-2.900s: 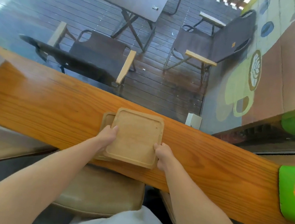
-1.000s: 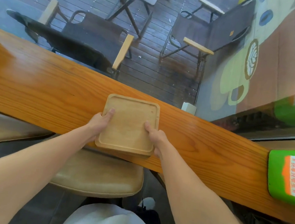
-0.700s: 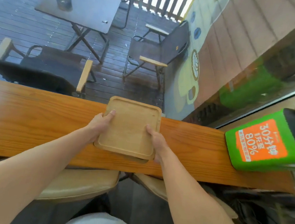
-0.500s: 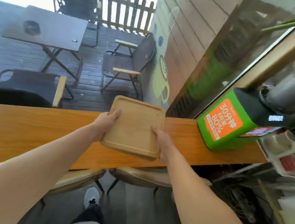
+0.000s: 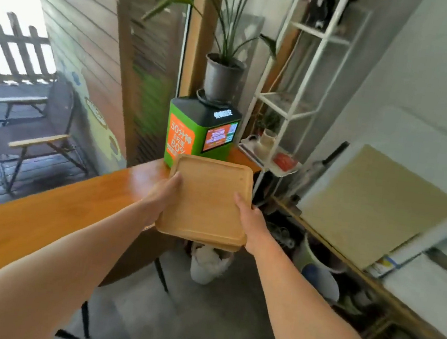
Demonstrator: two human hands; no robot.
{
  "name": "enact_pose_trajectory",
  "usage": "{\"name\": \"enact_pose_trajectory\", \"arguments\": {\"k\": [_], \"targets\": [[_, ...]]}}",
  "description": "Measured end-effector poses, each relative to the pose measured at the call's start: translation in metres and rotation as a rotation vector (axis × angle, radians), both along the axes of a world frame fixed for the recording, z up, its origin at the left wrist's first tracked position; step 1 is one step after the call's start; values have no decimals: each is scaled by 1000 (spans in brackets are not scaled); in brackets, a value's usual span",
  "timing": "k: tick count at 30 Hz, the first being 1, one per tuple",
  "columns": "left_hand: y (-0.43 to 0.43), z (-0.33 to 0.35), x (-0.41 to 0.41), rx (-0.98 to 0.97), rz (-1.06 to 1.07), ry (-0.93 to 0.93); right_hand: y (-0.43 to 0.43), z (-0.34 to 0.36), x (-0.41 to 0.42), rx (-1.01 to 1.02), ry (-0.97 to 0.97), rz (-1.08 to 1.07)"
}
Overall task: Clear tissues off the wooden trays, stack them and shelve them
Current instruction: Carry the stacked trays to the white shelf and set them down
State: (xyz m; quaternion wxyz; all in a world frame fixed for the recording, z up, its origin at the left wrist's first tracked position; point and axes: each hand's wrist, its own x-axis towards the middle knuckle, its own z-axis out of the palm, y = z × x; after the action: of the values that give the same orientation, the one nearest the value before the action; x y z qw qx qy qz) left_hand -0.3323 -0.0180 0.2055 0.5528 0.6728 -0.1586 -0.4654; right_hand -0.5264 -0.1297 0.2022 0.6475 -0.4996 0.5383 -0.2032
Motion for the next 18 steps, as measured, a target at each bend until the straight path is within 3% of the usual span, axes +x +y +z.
{"name": "enact_pose_trajectory", "arguments": {"k": [3, 8, 18], "targets": [[-51, 13, -44, 6, -102, -64, -23, 6, -55, 91, -29, -105], [-126, 18, -91, 61, -217, -68, -64, 9, -113, 13, 20, -204], [-311, 0, -127, 145, -363, -131, -229, 1, -155, 77, 96, -377]]}}
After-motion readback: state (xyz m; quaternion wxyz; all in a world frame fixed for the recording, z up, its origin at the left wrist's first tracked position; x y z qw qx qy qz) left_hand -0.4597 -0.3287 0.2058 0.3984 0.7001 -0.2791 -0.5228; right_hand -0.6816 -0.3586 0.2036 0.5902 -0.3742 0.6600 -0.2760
